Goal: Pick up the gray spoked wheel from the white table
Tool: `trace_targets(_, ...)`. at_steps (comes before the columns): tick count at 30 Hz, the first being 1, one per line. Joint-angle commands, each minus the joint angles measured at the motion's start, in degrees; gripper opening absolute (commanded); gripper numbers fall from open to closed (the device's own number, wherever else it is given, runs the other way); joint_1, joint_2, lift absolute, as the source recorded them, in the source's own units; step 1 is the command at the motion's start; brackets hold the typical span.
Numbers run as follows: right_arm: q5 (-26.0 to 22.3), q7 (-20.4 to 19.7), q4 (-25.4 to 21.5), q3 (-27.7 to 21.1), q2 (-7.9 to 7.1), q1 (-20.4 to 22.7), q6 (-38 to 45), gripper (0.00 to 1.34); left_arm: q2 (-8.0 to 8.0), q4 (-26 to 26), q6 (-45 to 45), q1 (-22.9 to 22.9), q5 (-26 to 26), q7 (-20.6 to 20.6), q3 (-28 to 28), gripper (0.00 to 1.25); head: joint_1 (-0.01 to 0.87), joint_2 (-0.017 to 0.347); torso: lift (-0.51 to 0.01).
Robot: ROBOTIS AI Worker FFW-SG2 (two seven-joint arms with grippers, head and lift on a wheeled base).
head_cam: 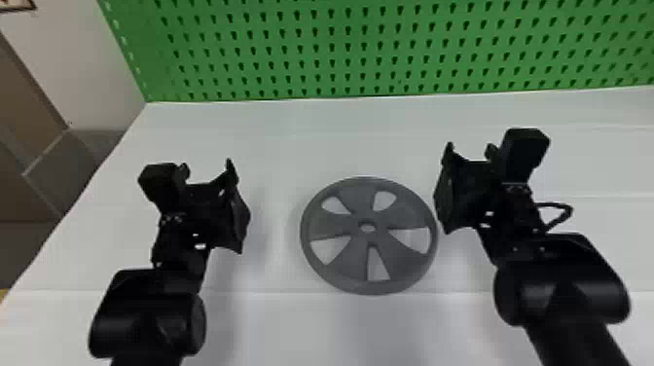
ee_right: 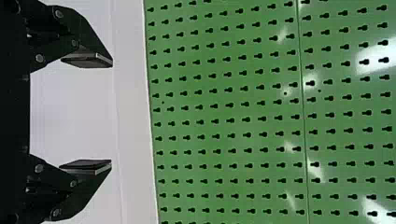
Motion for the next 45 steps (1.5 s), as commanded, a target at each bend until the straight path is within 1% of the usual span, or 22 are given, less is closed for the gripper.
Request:
trace_targets(1,-0.18,0.0,0.0,0.1,0.0,-0.12,0.0,0.84,0.0,0.0,-0.09,-0.08,0.16,0.0,0.04,0.87,0.784,0.129,-0.064)
trace_targets(5,-0.8,0.0,0.09,0.1,0.0,-0.12,0.0,0.84,0.0,0.0,-0.09,-0.08,0.25,0.0,0.04,0.87,0.784,0.129,-0.064)
trace_targets(8,0.17,0.0,0.7,0.27,0.0,-0.3,-1.32,0.84,0.0,0.0,-0.09,-0.08,0.43,0.0,0.13,0.87,0.784,0.129,-0.064)
trace_targets(13,0.61,-0.09,0.7,0.63,0.0,-0.65,-0.88,0.84,0.0,0.0,-0.09,-0.08,0.69,0.0,0.13,0.87,0.784,0.129,-0.064)
trace_targets(19,-0.71,-0.09,0.7,0.71,0.26,-0.83,-0.26,0.84,0.0,0.0,-0.09,-0.08,0.95,0.0,0.22,0.87,0.784,0.129,-0.064)
trace_targets(20,-0.09,-0.09,0.7,0.8,0.35,-0.83,-0.7,0.84,0.0,0.0,-0.09,-0.08,1.04,0.0,0.3,0.87,0.784,0.129,-0.064)
trace_targets(22,3.25,-0.09,0.52,0.27,0.61,-0.92,-1.58,0.84,0.0,0.0,-0.09,0.0,1.13,0.0,0.22,0.87,0.784,0.129,-0.064)
trace_targets(28,1.84,-0.18,-0.79,-0.25,0.97,-0.83,-1.58,0.84,0.0,0.0,-0.18,0.0,1.13,0.0,0.39,0.87,0.784,0.129,-0.064)
trace_targets(30,2.37,-0.18,-1.5,-0.25,0.97,-0.74,-1.32,0.84,0.0,0.0,-0.18,0.0,1.13,0.0,0.39,0.87,0.784,0.129,-0.064)
trace_targets(32,2.63,-0.18,-2.73,-0.08,0.88,-0.92,1.23,0.84,0.0,0.0,-0.18,0.09,1.13,0.0,0.48,0.87,0.784,0.129,-0.064)
trace_targets(34,2.1,-0.18,-4.22,-0.34,0.88,-1.18,5.71,0.84,0.0,0.0,-0.18,0.18,1.13,0.0,0.48,0.87,0.784,0.129,-0.064)
trace_targets(36,-0.71,-0.97,-6.77,-1.13,1.05,-2.15,14.33,0.84,0.0,0.0,-0.18,0.18,1.13,0.0,0.48,0.87,0.784,0.129,-0.064)
trace_targets(37,-1.85,-2.02,-7.91,-1.57,1.05,-2.5,17.75,0.84,0.0,0.0,-0.26,0.18,1.13,0.0,0.48,0.87,0.784,0.129,-0.064)
trace_targets(38,-2.12,-2.46,-8.88,-2.01,1.14,-2.94,20.65,0.84,0.0,0.0,-0.26,0.18,1.13,0.0,0.48,0.87,0.784,0.129,-0.064)
trace_targets(39,-2.91,-2.64,-9.32,-2.36,1.23,-3.11,21.62,0.84,0.0,0.0,-0.26,0.18,1.13,0.0,0.48,0.87,0.784,0.129,-0.064)
trace_targets(40,-3.79,-3.52,-9.67,-2.36,1.23,-3.2,21.97,0.84,0.0,0.0,-0.26,0.18,1.13,0.0,0.48,0.87,0.784,0.129,-0.064)
trace_targets(42,-4.58,-6.77,-11.16,-2.27,1.14,-3.55,24.17,0.84,0.0,0.0,-0.26,0.18,1.13,0.0,0.48,0.87,0.784,0.129,-0.064)
trace_targets(43,-4.4,-8.53,-12.57,-2.27,1.14,-4.08,27.16,0.85,0.0,0.0,-0.35,0.18,1.13,0.0,0.48,0.87,0.784,0.129,-0.064)
trace_targets(45,-2.82,-9.58,-14.33,-1.92,1.05,-5.22,31.64,0.85,0.0,0.0,-0.35,0.27,1.04,0.0,0.57,0.87,0.784,0.129,-0.064)
